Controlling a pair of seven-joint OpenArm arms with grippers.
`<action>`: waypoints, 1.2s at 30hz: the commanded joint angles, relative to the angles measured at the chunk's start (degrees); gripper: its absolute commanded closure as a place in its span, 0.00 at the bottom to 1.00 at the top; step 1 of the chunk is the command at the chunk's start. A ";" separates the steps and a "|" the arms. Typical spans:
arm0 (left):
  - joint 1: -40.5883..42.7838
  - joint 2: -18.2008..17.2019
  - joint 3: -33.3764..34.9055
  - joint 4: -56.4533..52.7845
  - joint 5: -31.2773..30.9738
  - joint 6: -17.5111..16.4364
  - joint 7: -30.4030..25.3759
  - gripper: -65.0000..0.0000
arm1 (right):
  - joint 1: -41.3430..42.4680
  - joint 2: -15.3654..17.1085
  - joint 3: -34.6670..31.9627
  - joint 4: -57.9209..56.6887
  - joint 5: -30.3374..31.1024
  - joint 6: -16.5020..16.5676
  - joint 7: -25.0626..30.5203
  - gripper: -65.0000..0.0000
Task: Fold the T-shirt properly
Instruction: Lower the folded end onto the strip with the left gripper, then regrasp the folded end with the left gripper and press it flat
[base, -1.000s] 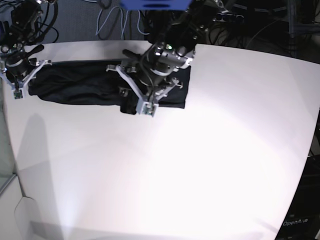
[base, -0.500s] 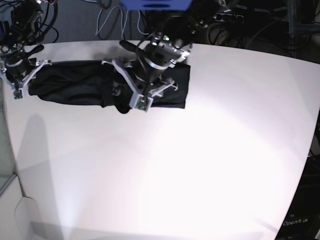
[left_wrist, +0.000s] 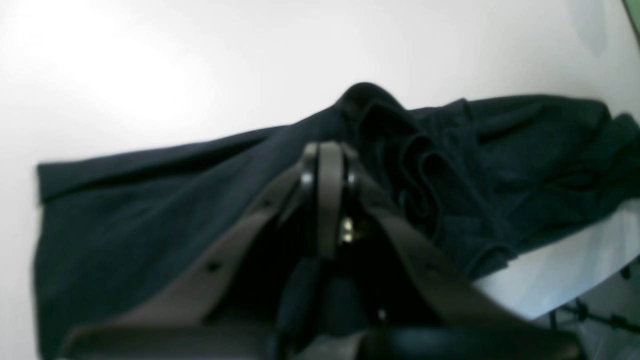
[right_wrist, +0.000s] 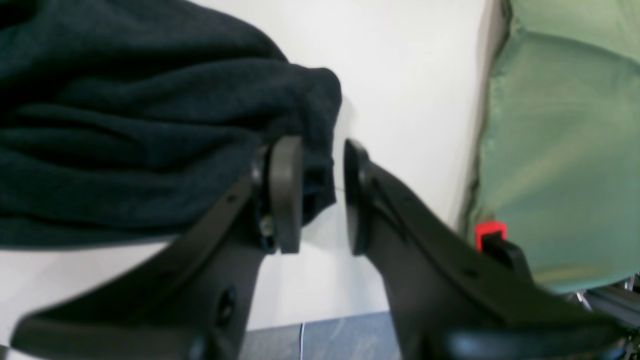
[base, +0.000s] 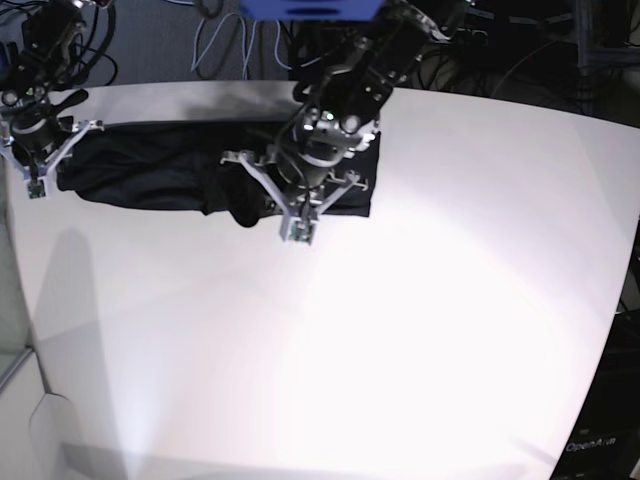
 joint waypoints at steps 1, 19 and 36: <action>-0.44 0.90 0.21 0.51 0.22 -0.19 -1.12 1.00 | 0.07 0.79 0.19 1.09 0.27 -0.23 0.81 0.74; -5.28 4.51 4.25 -4.85 -1.71 -0.72 -1.38 1.00 | 0.07 0.87 0.19 1.09 0.27 -0.23 0.81 0.74; -6.60 -6.92 0.91 6.05 -15.69 -0.10 -0.68 1.00 | 0.07 0.79 0.19 1.00 0.27 -0.23 0.81 0.74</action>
